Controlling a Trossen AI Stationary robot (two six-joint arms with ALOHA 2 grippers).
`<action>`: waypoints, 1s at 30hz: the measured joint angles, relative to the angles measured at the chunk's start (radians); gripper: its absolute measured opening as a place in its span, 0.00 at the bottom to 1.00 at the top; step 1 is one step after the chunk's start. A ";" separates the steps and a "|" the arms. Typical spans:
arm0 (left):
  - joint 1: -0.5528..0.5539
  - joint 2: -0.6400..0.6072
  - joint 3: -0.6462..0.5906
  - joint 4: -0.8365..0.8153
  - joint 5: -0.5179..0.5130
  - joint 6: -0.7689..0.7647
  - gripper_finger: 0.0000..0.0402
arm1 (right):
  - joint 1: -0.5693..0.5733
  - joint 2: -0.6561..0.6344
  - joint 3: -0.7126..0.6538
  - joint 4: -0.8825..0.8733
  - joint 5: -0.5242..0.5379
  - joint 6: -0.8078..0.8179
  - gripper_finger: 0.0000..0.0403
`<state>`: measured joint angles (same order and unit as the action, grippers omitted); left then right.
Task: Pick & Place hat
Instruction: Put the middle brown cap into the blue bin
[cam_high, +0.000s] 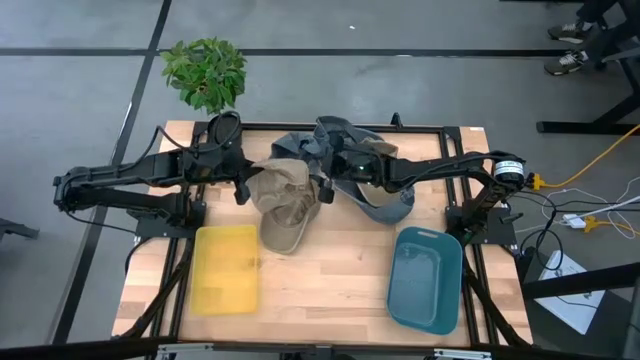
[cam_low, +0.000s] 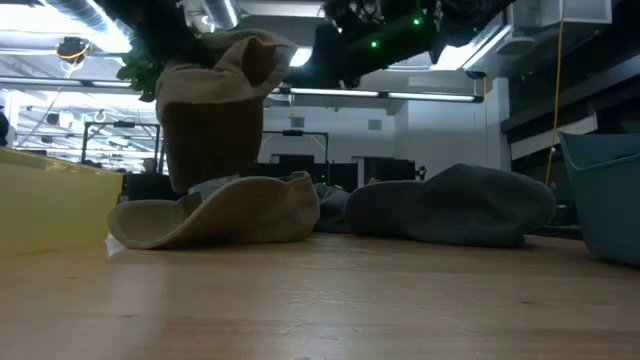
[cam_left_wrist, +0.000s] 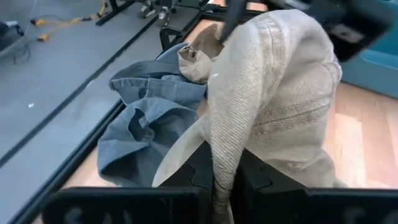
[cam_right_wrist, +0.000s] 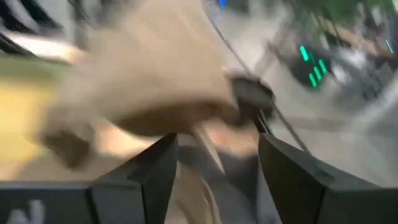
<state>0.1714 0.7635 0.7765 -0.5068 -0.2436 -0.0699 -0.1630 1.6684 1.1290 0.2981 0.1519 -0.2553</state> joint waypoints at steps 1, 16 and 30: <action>-0.005 -0.001 0.000 0.001 0.000 0.016 0.05 | 0.000 0.000 0.025 -0.076 0.035 0.008 0.57; -0.128 -0.005 0.000 -0.107 -0.045 0.433 0.05 | 0.000 0.000 0.127 -0.290 -0.014 -0.025 0.58; -0.191 0.081 0.001 -0.174 -0.417 0.653 0.05 | 0.016 0.000 0.127 -0.086 -0.051 -0.014 0.58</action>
<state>-0.0196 0.8448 0.7773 -0.6809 -0.6602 0.5834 -0.1467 1.6684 1.2556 0.2119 0.1010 -0.2694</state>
